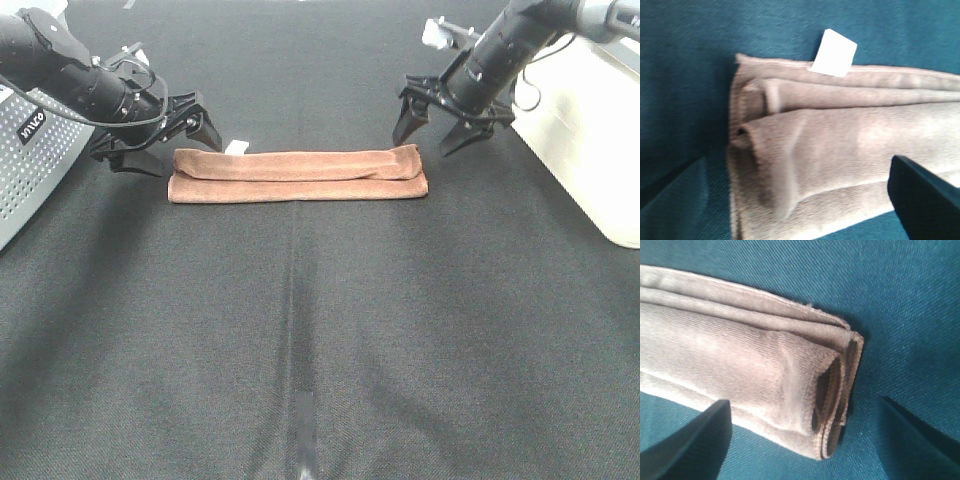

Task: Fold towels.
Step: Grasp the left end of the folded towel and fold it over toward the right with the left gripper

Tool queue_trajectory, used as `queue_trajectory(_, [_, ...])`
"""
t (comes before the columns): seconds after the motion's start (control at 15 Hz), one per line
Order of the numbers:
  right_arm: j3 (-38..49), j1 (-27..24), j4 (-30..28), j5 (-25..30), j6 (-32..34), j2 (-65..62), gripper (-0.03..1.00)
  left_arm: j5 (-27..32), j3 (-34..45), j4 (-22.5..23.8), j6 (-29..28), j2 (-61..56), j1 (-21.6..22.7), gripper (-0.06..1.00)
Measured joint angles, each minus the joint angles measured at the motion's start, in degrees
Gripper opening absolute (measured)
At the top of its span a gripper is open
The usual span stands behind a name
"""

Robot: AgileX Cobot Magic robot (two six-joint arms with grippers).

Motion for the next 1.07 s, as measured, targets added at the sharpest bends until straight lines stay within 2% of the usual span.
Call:
queue_trajectory(0.6, [0.0, 0.0, -0.17, 0.06, 0.0, -0.06, 0.73, 0.57, 0.0, 0.06, -0.46, 2.18, -0.06, 0.85])
queue_trajectory(0.73, [0.0, 0.0, -0.17, 0.06, 0.06, -0.06, 0.73, 0.29, -0.29, -1.32, -0.46, 2.81, -0.57, 0.79])
queue_trajectory(0.8, [0.0, 0.0, -0.17, 0.06, 0.06, -0.06, 0.73, 0.0, -0.52, -2.46, -0.46, 3.38, -0.8, 0.74])
queue_trajectory(0.87, [0.0, 0.0, -0.17, 0.06, 0.06, -0.06, 0.73, -0.17, -0.46, -2.69, -0.46, 3.5, -0.8, 0.64])
queue_trajectory(1.07, [0.0, 0.0, -0.17, 0.06, 0.06, -0.06, 0.73, -0.34, -0.46, -2.69, -0.46, 4.3, -0.8, 0.23])
